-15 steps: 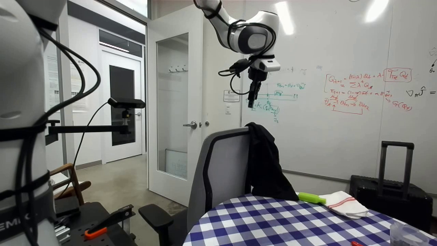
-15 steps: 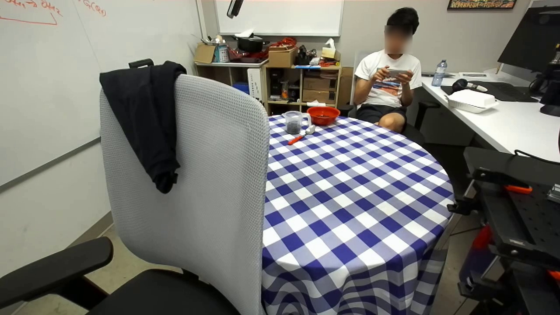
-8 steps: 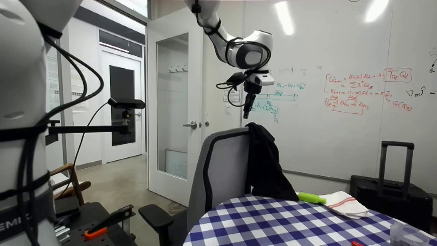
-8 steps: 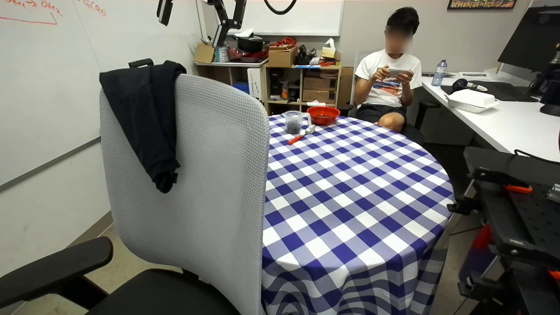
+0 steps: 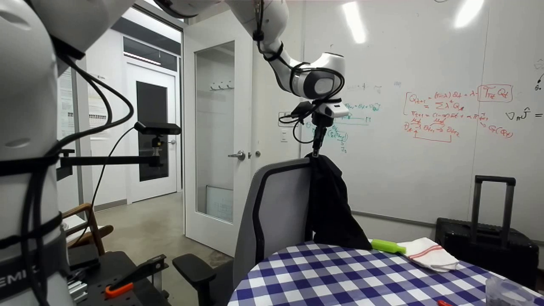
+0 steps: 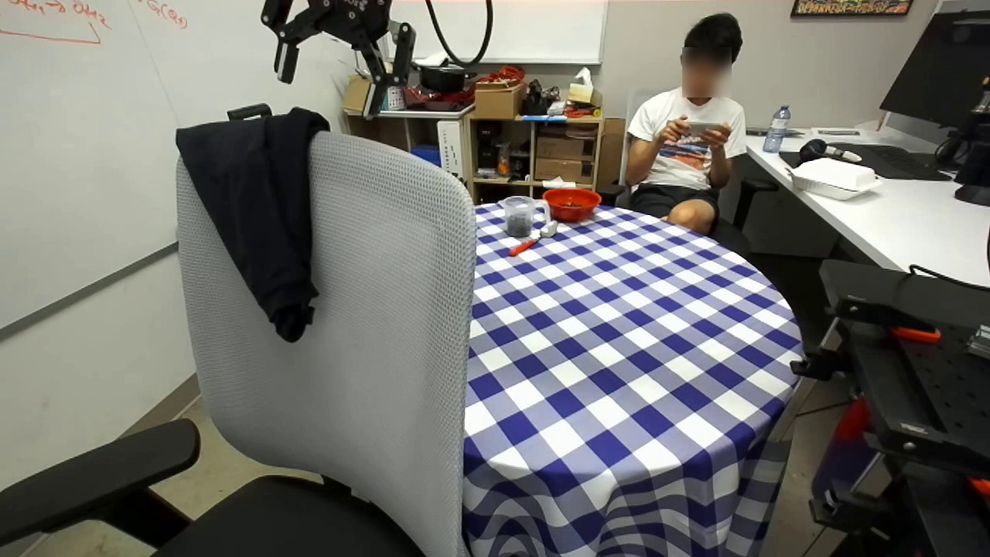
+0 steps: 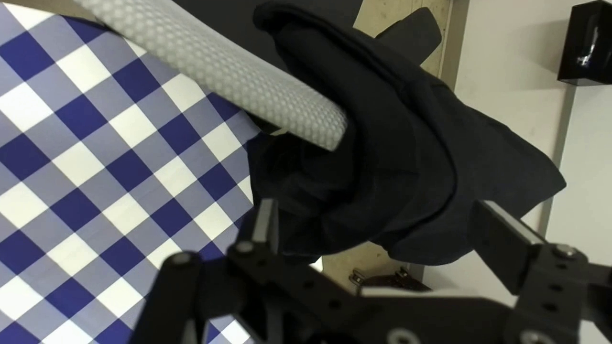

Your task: Pick the cloth on the back rest of the chair and on the table

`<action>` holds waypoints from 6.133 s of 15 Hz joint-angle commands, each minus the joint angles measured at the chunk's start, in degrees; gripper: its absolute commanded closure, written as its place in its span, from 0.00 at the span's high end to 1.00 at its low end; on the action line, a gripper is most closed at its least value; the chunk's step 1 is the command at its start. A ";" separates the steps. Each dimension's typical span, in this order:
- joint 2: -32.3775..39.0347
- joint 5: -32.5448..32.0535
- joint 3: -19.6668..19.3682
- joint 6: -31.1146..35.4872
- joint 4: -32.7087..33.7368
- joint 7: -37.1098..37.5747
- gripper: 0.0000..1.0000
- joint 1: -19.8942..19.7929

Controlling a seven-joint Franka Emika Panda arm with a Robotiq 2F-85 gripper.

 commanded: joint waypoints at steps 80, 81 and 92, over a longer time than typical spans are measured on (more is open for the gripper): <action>-5.19 -10.34 -4.82 -4.61 -7.38 11.83 0.01 -3.99; -1.61 -11.39 -5.35 -3.95 -4.63 12.80 0.01 -3.38; 20.37 -11.99 -5.81 -15.89 26.07 15.72 0.64 -5.60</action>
